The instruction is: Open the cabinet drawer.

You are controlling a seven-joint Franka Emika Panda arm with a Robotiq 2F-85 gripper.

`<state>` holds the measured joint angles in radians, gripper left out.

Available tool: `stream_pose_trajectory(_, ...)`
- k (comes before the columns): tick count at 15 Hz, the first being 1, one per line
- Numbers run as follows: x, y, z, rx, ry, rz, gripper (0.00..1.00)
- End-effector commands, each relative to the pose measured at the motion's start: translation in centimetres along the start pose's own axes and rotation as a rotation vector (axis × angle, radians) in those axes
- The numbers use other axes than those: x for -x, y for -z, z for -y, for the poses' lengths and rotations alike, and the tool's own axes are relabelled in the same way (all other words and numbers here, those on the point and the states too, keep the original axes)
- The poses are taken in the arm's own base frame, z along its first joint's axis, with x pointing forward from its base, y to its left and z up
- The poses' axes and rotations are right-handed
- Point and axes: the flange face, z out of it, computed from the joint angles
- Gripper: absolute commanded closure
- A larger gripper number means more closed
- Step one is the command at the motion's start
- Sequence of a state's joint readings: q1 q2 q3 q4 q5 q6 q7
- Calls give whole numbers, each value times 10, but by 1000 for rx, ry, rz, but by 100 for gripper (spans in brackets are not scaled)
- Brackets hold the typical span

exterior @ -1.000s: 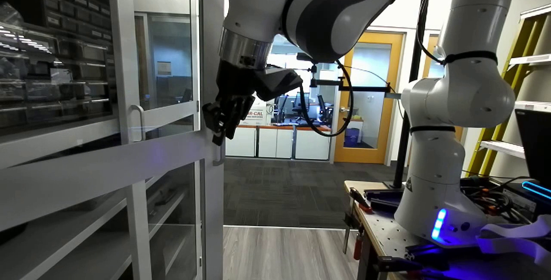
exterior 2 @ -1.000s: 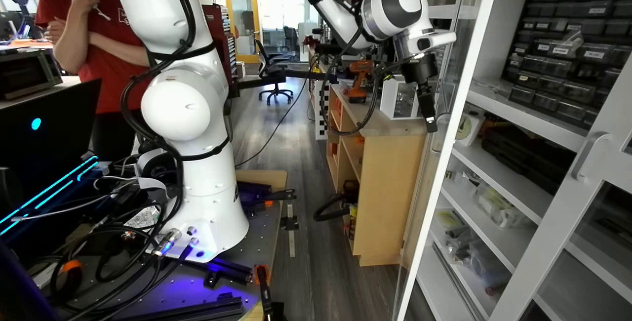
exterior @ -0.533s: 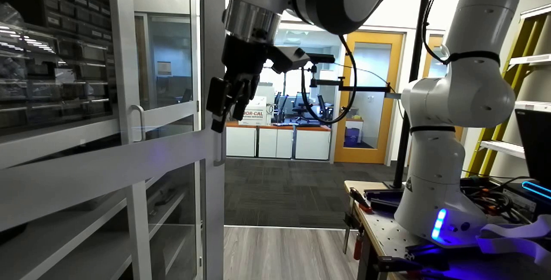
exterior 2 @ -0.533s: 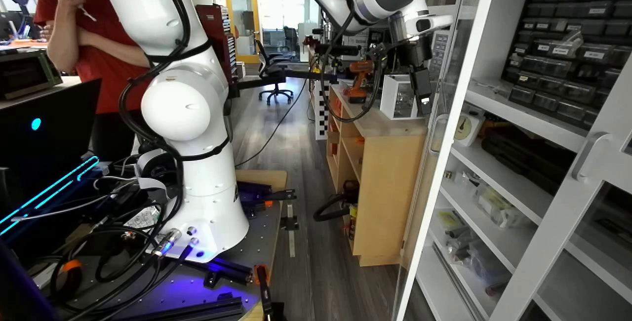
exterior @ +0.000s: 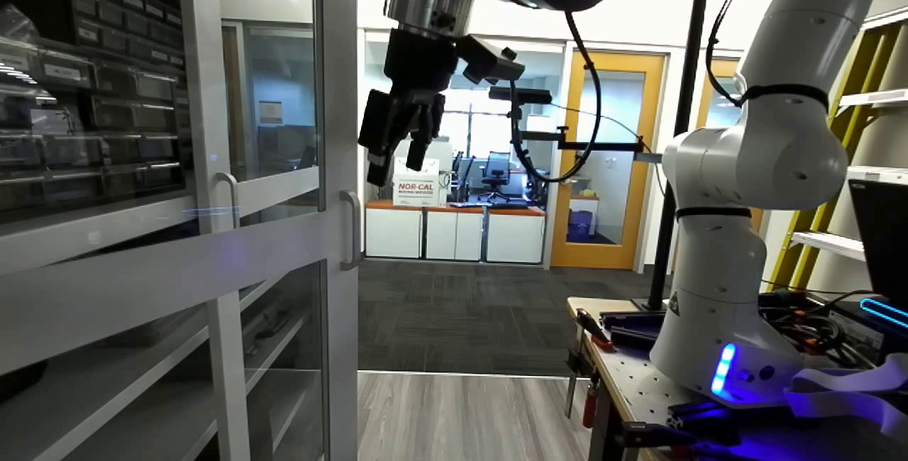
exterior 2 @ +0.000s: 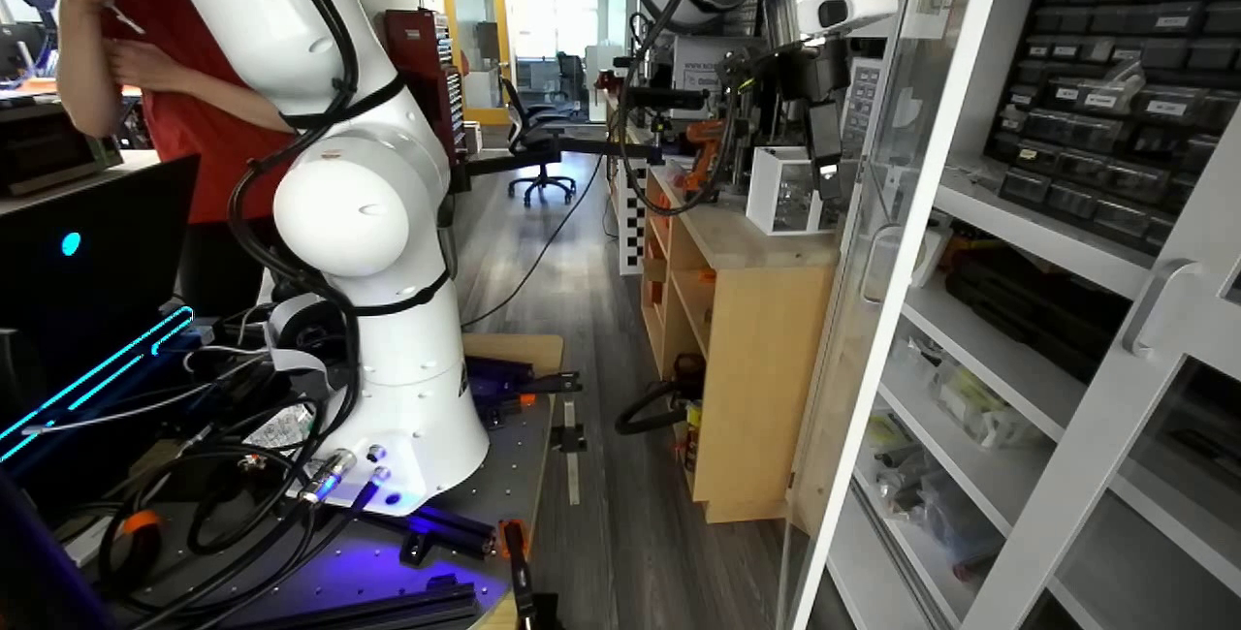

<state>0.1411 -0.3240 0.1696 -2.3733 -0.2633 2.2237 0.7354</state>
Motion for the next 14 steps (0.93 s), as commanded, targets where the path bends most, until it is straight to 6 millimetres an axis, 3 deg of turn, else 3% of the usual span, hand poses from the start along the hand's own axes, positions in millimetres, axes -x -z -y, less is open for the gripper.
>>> stream_pose_trajectory(1, 2, 20, -36, -24, 12, 35, 0)
stream_pose_trajectory(10, -20, 41, -133, -95, 296, 128, 0)
stream_pose_trajectory(12, -25, 41, -147, -94, 325, 144, 0)
stream_pose_trajectory(13, -24, 33, -134, -83, 298, 123, 0)
stream_pose_trajectory(14, -26, 33, -139, -85, 308, 128, 0)
